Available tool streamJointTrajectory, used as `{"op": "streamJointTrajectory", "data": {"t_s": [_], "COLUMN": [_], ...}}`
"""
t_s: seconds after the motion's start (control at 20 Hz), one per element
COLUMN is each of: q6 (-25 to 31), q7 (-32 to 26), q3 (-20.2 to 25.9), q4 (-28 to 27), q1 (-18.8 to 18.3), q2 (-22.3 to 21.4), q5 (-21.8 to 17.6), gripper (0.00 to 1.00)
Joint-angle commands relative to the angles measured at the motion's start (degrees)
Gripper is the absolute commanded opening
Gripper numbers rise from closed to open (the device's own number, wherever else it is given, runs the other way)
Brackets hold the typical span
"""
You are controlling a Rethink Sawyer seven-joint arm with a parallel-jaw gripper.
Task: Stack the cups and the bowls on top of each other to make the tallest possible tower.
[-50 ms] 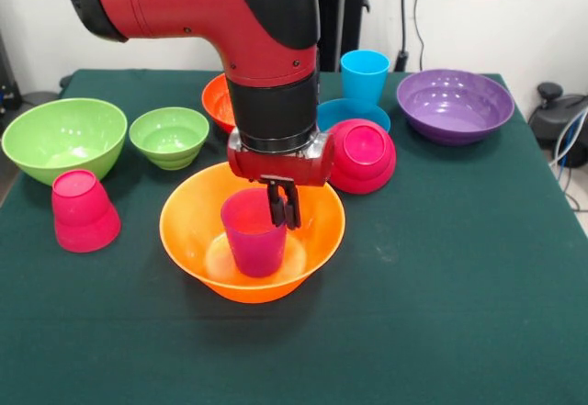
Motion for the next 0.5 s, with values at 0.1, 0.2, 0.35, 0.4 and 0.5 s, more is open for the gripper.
{"op": "streamJointTrajectory", "data": {"t_s": [0.1,0.2,0.35,0.4,0.5], "q6": [2.0,8.2,12.8,13.0,13.6], "q7": [-1.6,-1.1,-1.3,-1.1,-0.4], "q3": [3.0,0.0,-1.0,-1.1,-1.6], "q4": [5.2,4.9,3.9,3.7,3.2], "q1": [0.9,2.3,2.3,2.3,2.7], "q2": [-3.8,-7.9,-10.4,-10.3,-9.8], "q5": [0.3,0.5,1.2,1.2,0.6], "gripper": [0.0,0.0,0.0,0.0,1.0]}}
